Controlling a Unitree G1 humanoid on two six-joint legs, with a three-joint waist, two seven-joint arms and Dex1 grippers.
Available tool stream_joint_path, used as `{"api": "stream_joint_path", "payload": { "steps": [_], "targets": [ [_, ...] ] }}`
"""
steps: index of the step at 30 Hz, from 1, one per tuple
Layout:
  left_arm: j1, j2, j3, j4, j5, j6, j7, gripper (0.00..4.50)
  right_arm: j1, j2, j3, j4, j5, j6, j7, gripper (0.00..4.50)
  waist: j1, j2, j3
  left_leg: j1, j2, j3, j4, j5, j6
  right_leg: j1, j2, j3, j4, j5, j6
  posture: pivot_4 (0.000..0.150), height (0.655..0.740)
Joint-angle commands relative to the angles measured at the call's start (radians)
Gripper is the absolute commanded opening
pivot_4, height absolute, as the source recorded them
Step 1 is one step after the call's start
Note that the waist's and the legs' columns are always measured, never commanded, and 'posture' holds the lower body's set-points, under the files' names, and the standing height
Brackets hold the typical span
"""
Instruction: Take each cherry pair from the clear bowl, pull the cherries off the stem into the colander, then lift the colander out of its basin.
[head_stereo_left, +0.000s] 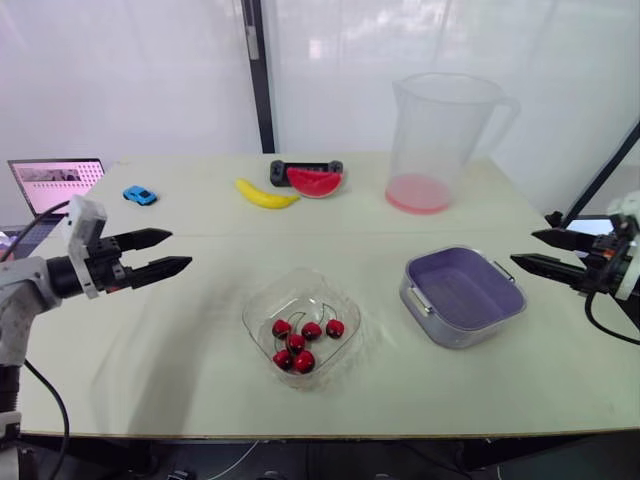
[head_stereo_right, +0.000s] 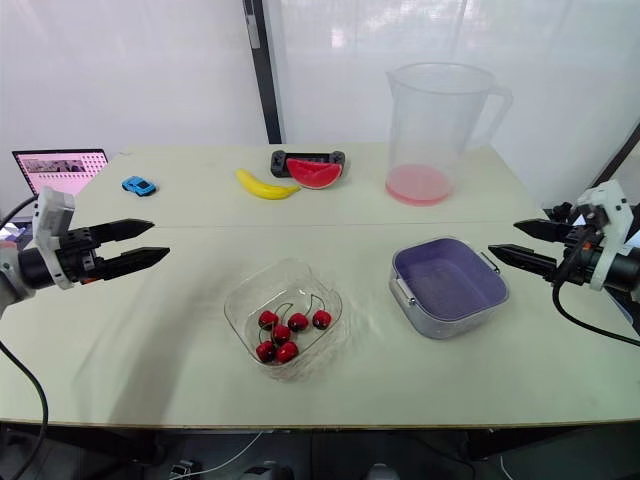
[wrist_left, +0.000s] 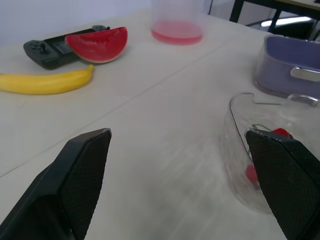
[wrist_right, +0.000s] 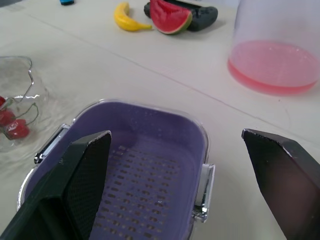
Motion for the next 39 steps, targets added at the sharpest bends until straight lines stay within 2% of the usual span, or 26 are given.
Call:
{"api": "stream_joint_path", "payload": {
  "steps": [1, 6, 10, 12, 18, 24, 27, 30, 34, 39],
  "targets": [
    [0.061, 0.013, 0.035, -0.111, -0.04, 0.001, -0.033, 4.5, -0.042, -0.005, 0.024, -0.183, 0.072, 0.132, -0.049, 4.48, -0.001, 0.0, 0.0, 0.0, 0.0, -0.001, 0.0, 0.0, 0.0, 0.0, 0.0, 0.0, 0.0, 0.0, 0.0, 0.15, 0.74],
    [0.232, 0.008, 0.105, -0.243, -0.131, 0.095, -0.043, 4.5, -0.071, 0.058, 0.141, -0.537, 0.162, 0.266, -0.151, 4.48, -0.005, 0.0, 0.0, 0.0, 0.004, -0.001, -0.002, 0.0, 0.0, -0.001, 0.001, 0.001, 0.0, 0.0, 0.0, 0.15, 0.74],
    [0.334, -0.023, 0.152, -0.339, -0.162, 0.096, -0.005, 4.5, -0.199, 0.126, 0.273, -0.649, 0.194, 0.37, -0.235, 4.48, 0.003, 0.0, 0.0, 0.0, 0.004, -0.001, 0.0, 0.0, 0.0, 0.0, 0.0, 0.001, -0.001, 0.0, 0.0, 0.15, 0.74],
    [0.371, -0.04, 0.169, -0.376, -0.171, 0.094, 0.012, 4.5, -0.286, 0.161, 0.357, -0.67, 0.21, 0.445, -0.26, 4.48, 0.007, 0.0, 0.0, 0.0, 0.004, -0.001, 0.0, 0.0, 0.0, 0.0, 0.0, 0.001, -0.001, 0.0, 0.0, 0.15, 0.74],
    [0.424, -0.084, 0.178, -0.453, -0.178, 0.067, 0.06, 4.5, -0.553, 0.242, 0.686, -0.608, 0.062, 0.574, -0.306, 4.48, 0.002, -0.001, -0.001, 0.0, 0.004, -0.002, 0.0, 0.0, 0.0, 0.0, 0.0, 0.001, -0.002, 0.0, 0.0, 0.15, 0.74],
    [0.444, -0.104, 0.152, -0.485, -0.134, 0.009, 0.083, 4.5, -0.682, 0.359, 0.89, -0.59, -0.047, 0.679, -0.377, 4.48, 0.0, -0.001, -0.001, 0.0, 0.004, -0.002, -0.001, 0.0, 0.0, -0.001, 0.0, 0.001, -0.001, 0.0, 0.0, 0.15, 0.74],
    [0.458, -0.112, 0.145, -0.498, -0.133, 0.003, 0.093, 4.5, -0.698, 0.437, 0.912, -0.593, -0.052, 0.721, -0.403, 3.71, 0.0, -0.001, -0.001, 0.0, 0.004, -0.002, -0.001, 0.0, 0.0, -0.002, 0.0, 0.001, -0.001, 0.0, 0.0, 0.15, 0.74],
    [0.465, -0.118, 0.137, -0.504, -0.129, -0.003, 0.101, 4.5, -0.697, 0.485, 0.95, -0.589, -0.071, 0.72, -0.41, 2.32, 0.001, -0.001, -0.001, 0.0, 0.003, -0.002, -0.001, 0.0, 0.0, -0.002, 0.0, 0.001, 0.0, 0.0, 0.0, 0.15, 0.74],
    [0.465, -0.119, 0.126, -0.508, -0.128, -0.01, 0.115, 4.5, -0.698, 0.505, 1.057, -0.563, -0.126, 0.729, -0.427, 2.32, 0.001, -0.001, -0.001, 0.0, 0.001, -0.002, -0.001, 0.0, 0.0, -0.002, 0.0, 0.001, 0.0, 0.0, 0.0, 0.15, 0.74],
    [0.471, -0.119, 0.123, -0.518, -0.125, -0.016, 0.131, 4.5, -0.712, 0.54, 1.119, -0.517, -0.177, 0.721, -0.439, 2.32, -0.003, -0.001, -0.001, 0.0, 0.001, -0.002, -0.001, 0.0, 0.0, -0.004, 0.0, 0.001, 0.001, 0.0, 0.0, 0.15, 0.74]
  ]
}}
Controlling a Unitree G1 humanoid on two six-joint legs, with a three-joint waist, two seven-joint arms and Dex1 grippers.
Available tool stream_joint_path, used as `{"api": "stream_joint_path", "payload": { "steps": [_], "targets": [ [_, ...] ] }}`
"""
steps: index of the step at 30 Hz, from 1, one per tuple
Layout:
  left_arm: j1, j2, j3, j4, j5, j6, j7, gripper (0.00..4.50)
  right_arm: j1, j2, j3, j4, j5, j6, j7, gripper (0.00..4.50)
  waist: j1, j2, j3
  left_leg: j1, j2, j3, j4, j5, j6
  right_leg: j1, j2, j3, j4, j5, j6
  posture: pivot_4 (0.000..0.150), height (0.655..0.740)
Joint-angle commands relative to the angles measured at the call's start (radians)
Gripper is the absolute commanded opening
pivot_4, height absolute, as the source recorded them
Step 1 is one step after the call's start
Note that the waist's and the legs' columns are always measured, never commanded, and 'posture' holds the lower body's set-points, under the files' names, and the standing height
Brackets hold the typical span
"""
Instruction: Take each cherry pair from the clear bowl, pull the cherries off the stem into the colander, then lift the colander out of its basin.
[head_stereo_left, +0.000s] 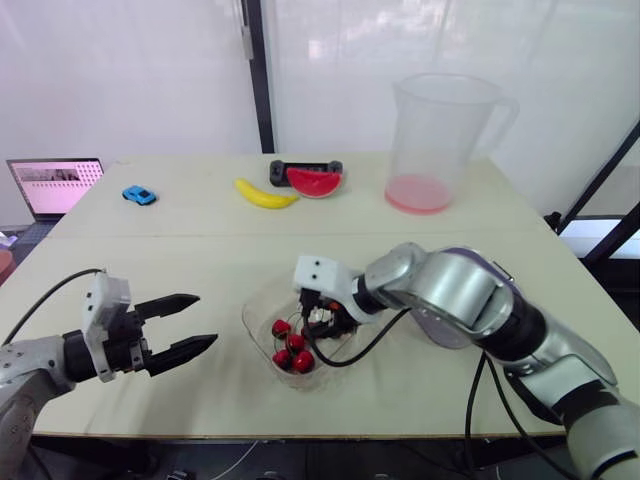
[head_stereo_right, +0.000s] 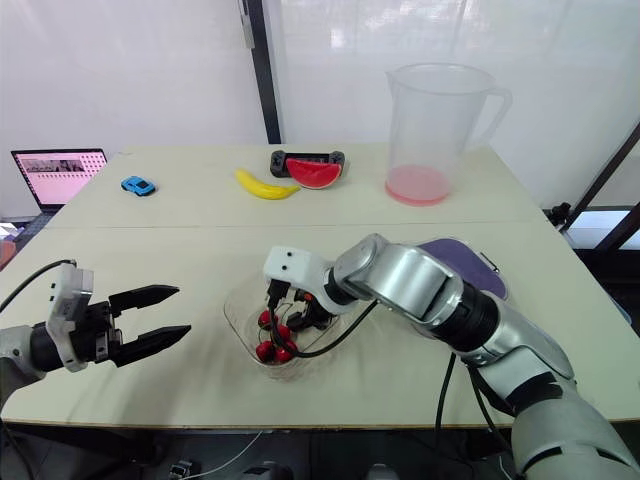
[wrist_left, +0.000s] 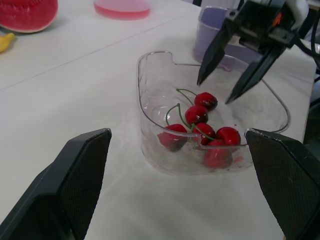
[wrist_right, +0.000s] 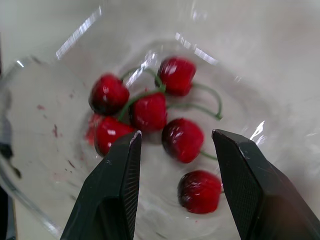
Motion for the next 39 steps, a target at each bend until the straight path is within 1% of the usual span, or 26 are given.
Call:
{"api": "stream_joint_path", "payload": {
  "steps": [1, 8, 18, 35, 38, 39],
  "targets": [
    [0.009, 0.002, 0.01, -0.035, 0.001, -0.021, 0.011, 4.5, -0.04, 0.013, 0.027, 0.002, -0.044, -0.016, -0.002, 2.32, -0.001, 0.0, 0.0, 0.0, 0.0, 0.0, 0.0, 0.0, 0.0, 0.0, 0.0, 0.0, 0.0, 0.0, 0.0, 0.15, 0.74],
    [0.032, -0.002, 0.009, -0.057, 0.007, -0.026, 0.033, 4.5, -0.081, -0.016, 0.121, 0.014, -0.117, -0.055, 0.04, 2.32, 0.001, 0.0, 0.0, 0.0, 0.0, 0.0, 0.0, 0.0, 0.0, -0.001, 0.0, 0.0, 0.001, 0.0, 0.0, 0.15, 0.74],
    [0.04, -0.009, 0.004, -0.071, 0.01, -0.025, 0.053, 4.5, -0.064, 0.032, 0.152, 0.077, -0.167, -0.105, 0.074, 2.32, -0.001, 0.0, 0.0, 0.0, 0.0, 0.0, 0.0, 0.0, 0.0, -0.001, 0.0, 0.0, 0.001, 0.0, 0.0, 0.15, 0.74],
    [0.009, 0.008, -0.015, -0.043, 0.015, -0.022, 0.048, 4.5, -0.024, 0.089, 0.153, 0.135, -0.208, -0.11, 0.107, 2.32, -0.001, 0.0, 0.0, 0.0, 0.0, 0.0, -0.001, 0.0, 0.0, -0.001, 0.0, 0.0, 0.001, 0.0, 0.0, 0.15, 0.74],
    [0.007, 0.01, -0.016, -0.04, 0.014, -0.021, 0.047, 4.5, -0.023, 0.093, 0.153, 0.137, -0.218, -0.11, 0.107, 1.62, -0.001, 0.0, 0.0, 0.0, 0.0, 0.0, -0.001, 0.0, 0.0, -0.001, 0.0, 0.0, 0.001, 0.0, 0.0, 0.15, 0.74],
    [0.005, 0.01, -0.016, -0.039, 0.013, -0.021, 0.047, 4.5, -0.021, 0.094, 0.151, 0.135, -0.22, -0.109, 0.108, 1.62, -0.001, 0.0, 0.0, 0.0, 0.0, 0.0, -0.001, 0.0, 0.0, -0.001, 0.0, 0.0, 0.001, 0.0, 0.0, 0.15, 0.74]
  ]
}}
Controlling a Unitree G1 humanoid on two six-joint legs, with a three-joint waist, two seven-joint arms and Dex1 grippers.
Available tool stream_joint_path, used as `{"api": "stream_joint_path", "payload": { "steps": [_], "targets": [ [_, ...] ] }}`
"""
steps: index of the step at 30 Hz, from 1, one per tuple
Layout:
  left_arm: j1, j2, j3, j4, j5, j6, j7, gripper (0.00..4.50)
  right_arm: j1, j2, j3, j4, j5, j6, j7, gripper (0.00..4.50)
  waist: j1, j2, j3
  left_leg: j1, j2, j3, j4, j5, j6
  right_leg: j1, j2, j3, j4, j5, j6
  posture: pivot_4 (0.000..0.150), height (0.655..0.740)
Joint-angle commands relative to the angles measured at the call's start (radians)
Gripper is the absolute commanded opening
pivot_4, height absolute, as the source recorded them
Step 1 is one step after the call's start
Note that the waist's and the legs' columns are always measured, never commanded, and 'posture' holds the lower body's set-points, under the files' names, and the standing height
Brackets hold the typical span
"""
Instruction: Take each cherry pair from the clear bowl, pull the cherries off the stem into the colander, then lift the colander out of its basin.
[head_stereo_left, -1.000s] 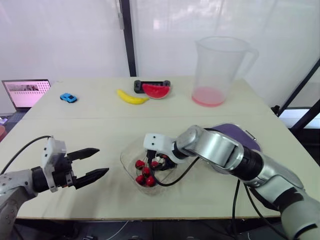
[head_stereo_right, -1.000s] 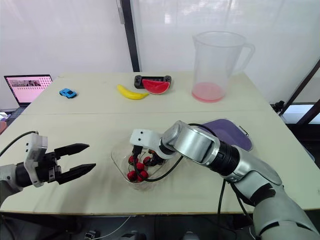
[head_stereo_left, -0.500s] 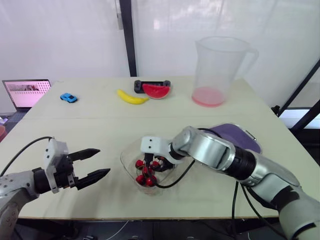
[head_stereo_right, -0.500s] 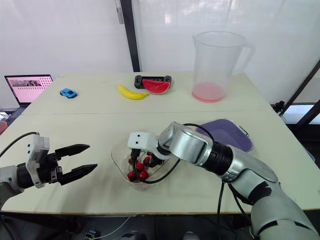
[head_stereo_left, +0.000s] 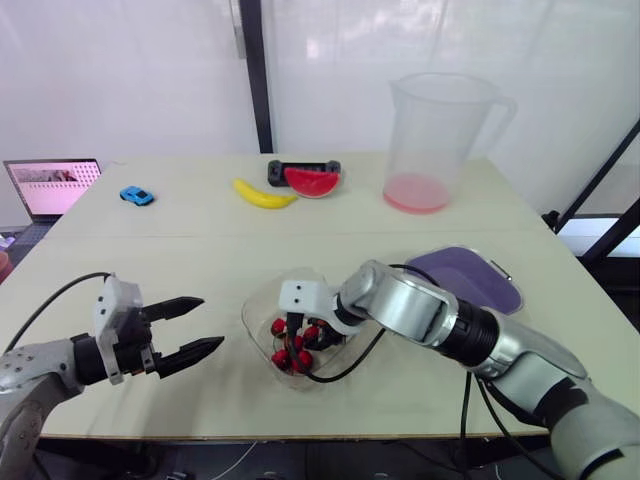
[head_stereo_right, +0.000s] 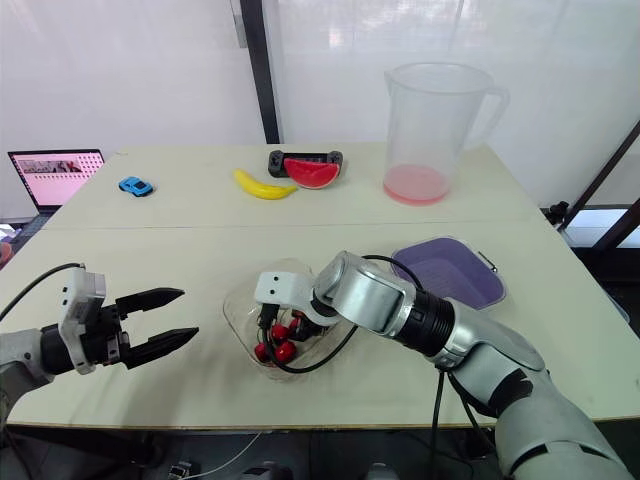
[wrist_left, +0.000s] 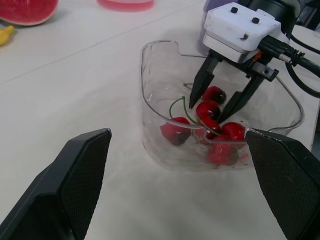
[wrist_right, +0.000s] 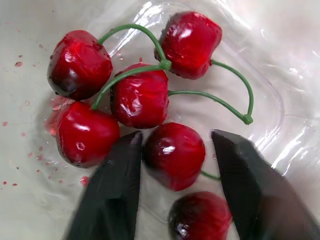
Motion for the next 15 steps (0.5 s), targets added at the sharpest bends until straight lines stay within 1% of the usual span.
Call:
{"api": "stream_joint_path", "payload": {
  "steps": [1, 6, 10, 15],
  "targets": [
    [-0.015, 0.016, 0.013, -0.003, -0.005, -0.014, -0.008, 4.5, -0.006, 0.012, -0.015, -0.017, -0.012, -0.007, 0.005, 1.62, 0.001, 0.0, 0.0, 0.0, 0.0, 0.0, 0.0, 0.0, 0.0, 0.0, 0.0, 0.0, 0.0, 0.0, 0.0, 0.15, 0.74],
    [-0.024, 0.014, 0.004, 0.003, -0.001, -0.015, -0.008, 4.5, -0.014, 0.006, -0.009, -0.029, -0.03, -0.032, 0.013, 1.62, 0.001, 0.0, 0.0, 0.0, 0.0, 0.0, 0.0, 0.0, 0.0, 0.0, 0.0, 0.0, 0.0, 0.0, 0.0, 0.15, 0.74],
    [-0.034, 0.012, -0.002, 0.009, 0.002, -0.017, -0.009, 4.5, -0.054, -0.003, 0.04, -0.031, -0.09, -0.151, 0.053, 1.62, -0.002, 0.0, 0.0, 0.0, 0.0, 0.0, 0.0, 0.0, 0.0, 0.0, 0.0, 0.0, 0.0, 0.0, 0.0, 0.15, 0.74],
    [-0.039, 0.009, -0.007, 0.014, 0.007, -0.021, -0.009, 4.5, -0.075, 0.02, 0.075, 0.01, -0.156, -0.275, 0.104, 1.62, -0.011, 0.0, 0.0, 0.0, 0.0, 0.0, 0.0, 0.0, 0.0, 0.0, 0.0, 0.0, 0.0, 0.0, 0.0, 0.15, 0.74]
  ]
}}
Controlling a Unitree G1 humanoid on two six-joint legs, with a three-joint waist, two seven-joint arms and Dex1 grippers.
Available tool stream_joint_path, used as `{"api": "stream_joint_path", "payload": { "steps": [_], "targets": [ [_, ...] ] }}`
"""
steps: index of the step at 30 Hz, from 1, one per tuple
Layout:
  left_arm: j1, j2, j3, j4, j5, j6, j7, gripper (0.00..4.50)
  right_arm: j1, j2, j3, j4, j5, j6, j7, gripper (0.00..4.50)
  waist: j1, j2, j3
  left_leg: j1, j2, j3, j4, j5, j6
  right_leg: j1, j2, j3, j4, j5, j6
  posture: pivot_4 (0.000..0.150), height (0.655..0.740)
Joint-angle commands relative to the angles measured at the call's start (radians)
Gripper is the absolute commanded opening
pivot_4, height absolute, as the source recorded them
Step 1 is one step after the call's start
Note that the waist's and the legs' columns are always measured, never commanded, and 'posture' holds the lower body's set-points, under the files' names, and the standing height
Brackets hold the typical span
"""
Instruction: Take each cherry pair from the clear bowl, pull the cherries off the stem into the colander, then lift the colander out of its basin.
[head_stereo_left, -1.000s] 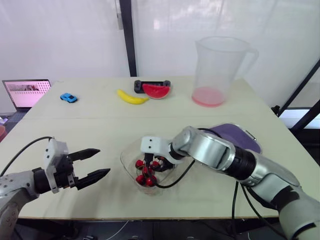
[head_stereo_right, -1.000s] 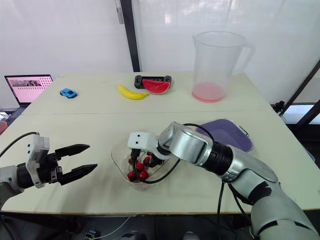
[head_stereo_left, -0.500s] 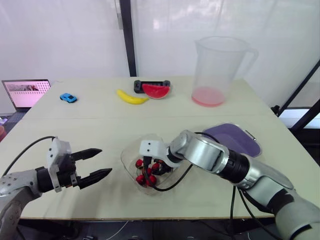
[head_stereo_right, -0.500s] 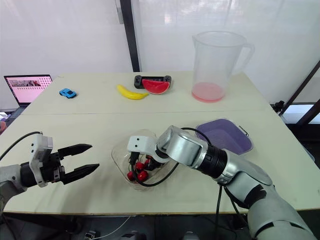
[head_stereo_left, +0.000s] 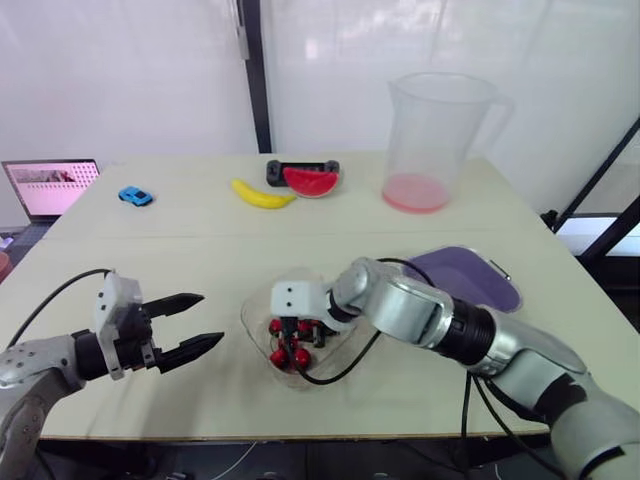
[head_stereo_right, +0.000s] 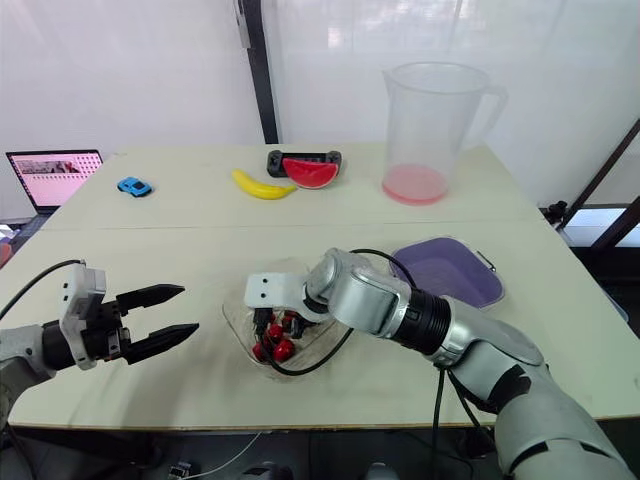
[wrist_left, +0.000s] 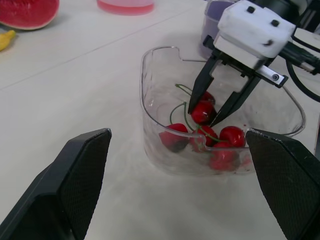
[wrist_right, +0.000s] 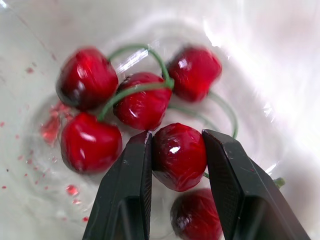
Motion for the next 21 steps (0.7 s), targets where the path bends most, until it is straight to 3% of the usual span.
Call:
{"api": "stream_joint_path", "payload": {
  "steps": [1, 4, 5, 7, 11, 12, 21],
  "targets": [
    [-0.011, 0.009, 0.0, -0.007, 0.004, -0.02, -0.007, 4.5, -0.032, 0.023, 0.014, 0.014, -0.053, -0.08, 0.039, 1.62, -0.005, 0.0, 0.0, 0.0, 0.0, 0.0, 0.0, 0.0, 0.0, 0.0, 0.0, 0.0, 0.0, 0.0, 0.0, 0.15, 0.74],
    [-0.012, 0.007, -0.001, -0.007, 0.005, -0.022, -0.005, 4.5, -0.037, 0.044, 0.013, 0.037, -0.064, -0.087, 0.078, 1.62, -0.01, 0.0, 0.0, 0.0, 0.0, 0.0, -0.001, 0.0, 0.0, 0.0, 0.0, 0.0, 0.0, 0.0, 0.0, 0.15, 0.74],
    [-0.011, 0.006, -0.001, -0.008, 0.005, -0.022, -0.004, 4.5, -0.038, 0.048, 0.009, 0.042, -0.067, -0.086, 0.088, 1.87, -0.011, 0.0, 0.0, 0.0, 0.0, 0.0, -0.001, 0.0, 0.0, 0.0, 0.0, 0.0, 0.0, 0.0, 0.0, 0.15, 0.74],
    [-0.009, 0.002, -0.002, -0.011, 0.004, -0.022, -0.002, 4.5, -0.044, 0.044, 0.0, 0.039, -0.075, -0.089, 0.108, 2.4, -0.011, 0.0, 0.0, 0.0, 0.0, 0.0, -0.001, 0.0, 0.0, 0.0, 0.0, 0.0, 0.0, 0.0, 0.0, 0.15, 0.74],
    [-0.015, -0.002, -0.01, -0.009, 0.001, -0.027, -0.008, 4.5, -0.056, 0.029, -0.038, 0.005, -0.07, -0.058, 0.145, 4.24, -0.01, 0.0, 0.0, 0.0, 0.0, -0.001, -0.001, 0.0, -0.001, 0.0, 0.0, 0.0, 0.0, 0.0, 0.0, 0.15, 0.74],
    [-0.02, -0.003, -0.013, -0.007, -0.001, -0.026, -0.007, 4.5, -0.059, 0.028, -0.052, -0.007, -0.061, -0.04, 0.153, 4.42, -0.01, 0.0, 0.0, 0.0, 0.0, -0.001, -0.001, 0.0, -0.001, 0.0, 0.0, 0.0, 0.0, 0.0, 0.0, 0.15, 0.74],
    [-0.063, -0.005, -0.047, 0.025, 0.012, -0.037, -0.013, 4.5, -0.068, 0.02, -0.187, -0.028, -0.036, 0.159, 0.116, 4.42, -0.01, 0.0, 0.0, 0.0, 0.0, -0.001, -0.001, 0.0, -0.001, -0.001, 0.0, 0.0, 0.0, 0.0, 0.0, 0.15, 0.74]
  ]
}}
